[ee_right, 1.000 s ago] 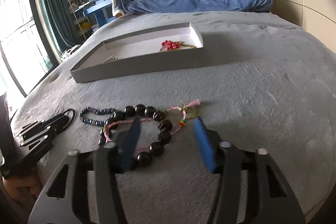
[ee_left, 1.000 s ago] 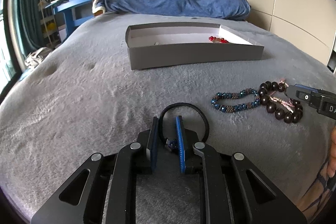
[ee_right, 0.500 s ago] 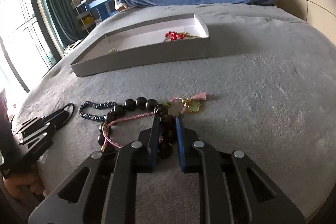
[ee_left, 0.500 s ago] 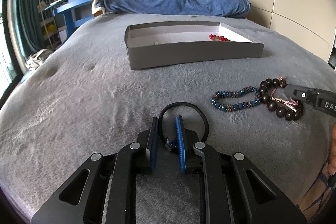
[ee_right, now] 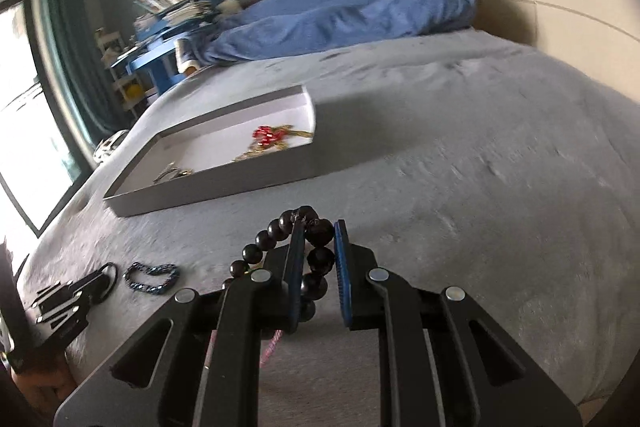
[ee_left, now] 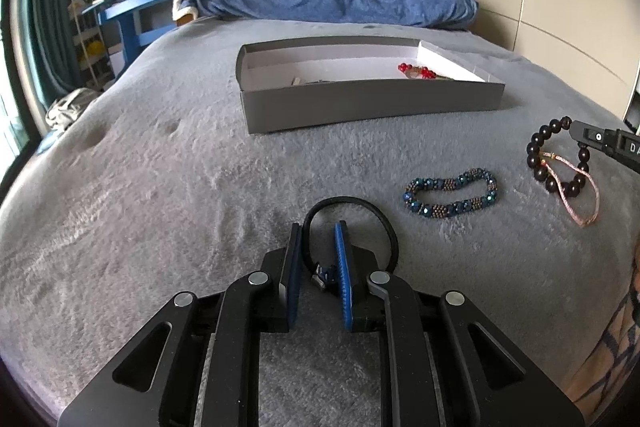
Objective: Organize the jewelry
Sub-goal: 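Grasp the dark wooden bead bracelet with the right tool and lift it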
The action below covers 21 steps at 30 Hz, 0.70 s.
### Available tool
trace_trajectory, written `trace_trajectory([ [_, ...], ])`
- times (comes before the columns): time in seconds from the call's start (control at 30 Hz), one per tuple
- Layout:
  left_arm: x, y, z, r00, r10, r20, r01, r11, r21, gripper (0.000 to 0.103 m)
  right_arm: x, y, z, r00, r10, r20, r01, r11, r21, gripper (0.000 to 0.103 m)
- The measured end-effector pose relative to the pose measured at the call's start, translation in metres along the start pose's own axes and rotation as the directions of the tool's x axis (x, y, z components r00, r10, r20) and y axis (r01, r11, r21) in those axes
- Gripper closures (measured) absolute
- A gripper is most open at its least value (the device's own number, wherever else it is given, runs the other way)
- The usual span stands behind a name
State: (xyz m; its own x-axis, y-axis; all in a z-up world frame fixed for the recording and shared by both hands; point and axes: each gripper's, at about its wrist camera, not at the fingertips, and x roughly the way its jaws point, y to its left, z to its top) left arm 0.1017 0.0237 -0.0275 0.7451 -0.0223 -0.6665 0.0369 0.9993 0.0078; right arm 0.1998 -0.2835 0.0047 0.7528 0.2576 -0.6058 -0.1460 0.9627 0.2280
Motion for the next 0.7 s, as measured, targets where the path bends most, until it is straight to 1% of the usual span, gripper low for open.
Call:
trace_trajectory([
  [0.23, 0.002, -0.003, 0.001, 1.000, 0.011, -0.011, -0.011, 1.000, 0.020, 0.085, 0.017, 0.000, -0.007, 0.997, -0.001, -0.081, 0.002, 1.000, 0.003, 0.088],
  [0.37, 0.006, -0.004, 0.005, 1.000, 0.008, -0.024, -0.007, 1.000, 0.024, 0.085, 0.028, -0.004, -0.009, 0.992, -0.003, -0.130, 0.007, 1.000, 0.029, 0.087],
  [0.57, 0.009, -0.006, 0.009, 0.999, 0.016, -0.046, -0.015, 0.999, 0.038, 0.084, 0.033, -0.011, -0.010, 0.989, 0.015, -0.147, -0.007, 0.998, 0.059, 0.087],
  [0.63, 0.009, -0.005, 0.010, 0.999, 0.012, -0.043, -0.011, 0.999, 0.034, 0.085, 0.032, -0.013, -0.010, 0.989, 0.031, -0.143, -0.022, 0.997, 0.070, 0.088],
  [0.7, 0.008, -0.005, 0.010, 0.999, 0.006, -0.033, -0.005, 0.999, 0.032, 0.090, 0.030, -0.015, -0.007, 0.991, 0.043, -0.128, -0.032, 0.996, 0.084, 0.088],
])
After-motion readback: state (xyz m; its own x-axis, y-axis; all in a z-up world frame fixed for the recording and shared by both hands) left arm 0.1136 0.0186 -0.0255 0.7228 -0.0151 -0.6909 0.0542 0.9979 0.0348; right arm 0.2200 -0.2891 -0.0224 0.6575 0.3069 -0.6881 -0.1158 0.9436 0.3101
